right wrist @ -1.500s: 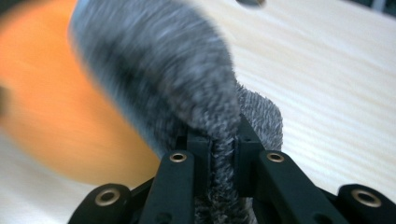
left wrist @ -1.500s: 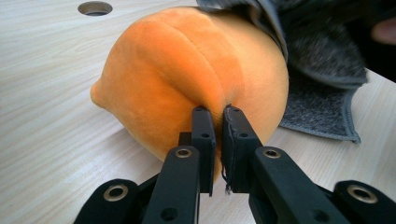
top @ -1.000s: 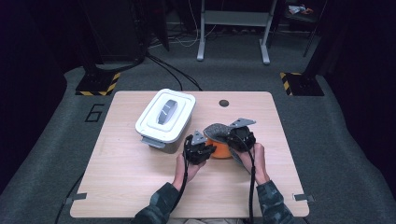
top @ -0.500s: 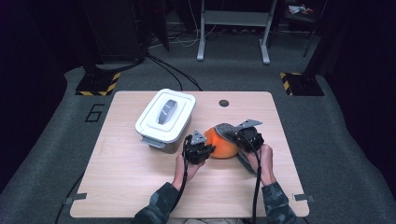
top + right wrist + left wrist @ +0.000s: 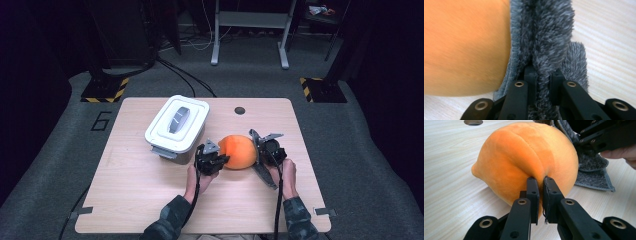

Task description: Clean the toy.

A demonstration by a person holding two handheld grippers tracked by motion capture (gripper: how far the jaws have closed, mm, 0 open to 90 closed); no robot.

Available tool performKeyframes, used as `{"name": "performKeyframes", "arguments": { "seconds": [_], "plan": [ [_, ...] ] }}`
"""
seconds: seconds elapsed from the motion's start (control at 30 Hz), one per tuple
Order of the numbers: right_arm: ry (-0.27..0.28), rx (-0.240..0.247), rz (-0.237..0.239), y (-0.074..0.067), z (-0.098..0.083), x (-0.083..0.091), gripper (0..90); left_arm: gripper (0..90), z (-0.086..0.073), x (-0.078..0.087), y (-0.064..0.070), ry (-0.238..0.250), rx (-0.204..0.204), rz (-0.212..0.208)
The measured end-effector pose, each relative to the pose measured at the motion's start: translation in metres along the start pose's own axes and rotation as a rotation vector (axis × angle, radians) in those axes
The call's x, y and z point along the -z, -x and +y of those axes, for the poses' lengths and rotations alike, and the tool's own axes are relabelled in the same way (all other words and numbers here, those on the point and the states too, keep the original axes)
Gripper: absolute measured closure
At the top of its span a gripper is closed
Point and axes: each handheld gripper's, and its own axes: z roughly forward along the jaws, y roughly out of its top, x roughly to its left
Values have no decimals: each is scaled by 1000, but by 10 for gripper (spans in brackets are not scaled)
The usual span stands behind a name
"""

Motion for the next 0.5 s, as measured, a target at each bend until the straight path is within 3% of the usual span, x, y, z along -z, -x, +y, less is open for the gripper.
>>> {"name": "performKeyframes", "arguments": {
  "seconds": [0.07, 0.2, 0.37, 0.5],
  "plan": [
    [4, -8, -4, 1, 0, 4, 812, 840, 0, 0, 0, 3, 6, -2],
    [77, -6, -15, -2, 7, 28, 812, 839, 0, 0, 0, 0, 2, -5],
    [159, 60, 22, -22, 23, 57, 812, 838, 0, 0, 0, 1, 4, -3],
    [136, 103, 45, -35, 29, 48, 813, 830, 0, 0, 0, 2, -5, -1]
  ]
}}
